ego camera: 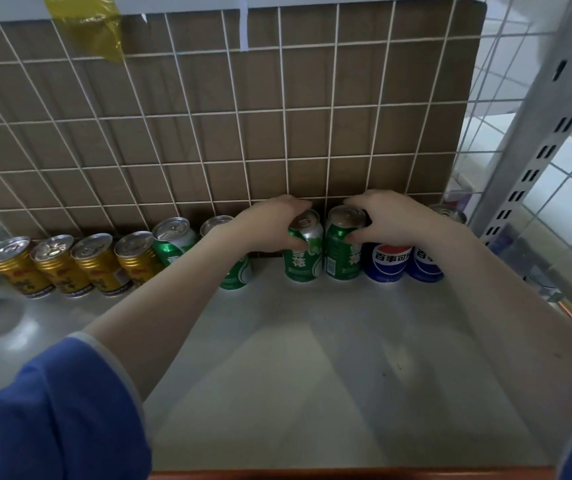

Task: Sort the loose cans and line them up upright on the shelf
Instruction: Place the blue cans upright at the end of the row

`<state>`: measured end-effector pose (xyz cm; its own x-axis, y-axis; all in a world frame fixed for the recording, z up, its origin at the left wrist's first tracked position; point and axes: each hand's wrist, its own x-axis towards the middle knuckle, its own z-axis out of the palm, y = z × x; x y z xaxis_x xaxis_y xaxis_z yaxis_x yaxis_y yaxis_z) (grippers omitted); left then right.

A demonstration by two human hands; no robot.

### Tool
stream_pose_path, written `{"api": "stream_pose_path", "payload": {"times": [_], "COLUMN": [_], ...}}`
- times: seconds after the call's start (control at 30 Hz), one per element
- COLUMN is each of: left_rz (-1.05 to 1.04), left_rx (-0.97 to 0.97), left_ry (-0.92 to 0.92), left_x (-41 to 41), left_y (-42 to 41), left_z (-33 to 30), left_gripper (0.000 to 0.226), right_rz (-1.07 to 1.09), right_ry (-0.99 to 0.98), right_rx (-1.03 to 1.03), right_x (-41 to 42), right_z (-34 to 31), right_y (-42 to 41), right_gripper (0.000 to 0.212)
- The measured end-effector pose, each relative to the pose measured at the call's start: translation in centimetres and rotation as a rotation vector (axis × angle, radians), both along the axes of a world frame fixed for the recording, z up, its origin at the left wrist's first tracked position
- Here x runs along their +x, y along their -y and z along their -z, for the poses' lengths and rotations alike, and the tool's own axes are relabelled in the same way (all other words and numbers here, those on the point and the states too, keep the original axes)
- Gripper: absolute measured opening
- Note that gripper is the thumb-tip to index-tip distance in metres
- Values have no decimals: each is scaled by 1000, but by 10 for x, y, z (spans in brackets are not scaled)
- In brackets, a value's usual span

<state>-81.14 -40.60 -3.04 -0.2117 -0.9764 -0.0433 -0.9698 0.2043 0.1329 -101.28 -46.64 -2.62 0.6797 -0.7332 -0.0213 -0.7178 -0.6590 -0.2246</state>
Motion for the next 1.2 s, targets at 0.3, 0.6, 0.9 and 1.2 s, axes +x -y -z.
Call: {"api": "stream_pose_path", "payload": {"times": [0.3,0.6,0.9,1.2], "left_rz": [-58,-136,-91,-80], "left_rx": [-39,-75,-109,-62], "left_ry": [64,106,176,171], "left_x": [14,38,37,43], "left_y": [-5,-21,-20,-18], "left_z": [-4,-3,-3,-2], "left_gripper": [57,49,48,57], "right_rz": [-4,42,80,80], "right_ry": [14,-21,-12,5], "right_rx": [77,14,-31,-65], "right_x": [6,19,28,47], "right_z": [1,-5,-6,-6], "right_y": [-1,-4,-20,-26], "right_gripper": [61,63,63,63]}}
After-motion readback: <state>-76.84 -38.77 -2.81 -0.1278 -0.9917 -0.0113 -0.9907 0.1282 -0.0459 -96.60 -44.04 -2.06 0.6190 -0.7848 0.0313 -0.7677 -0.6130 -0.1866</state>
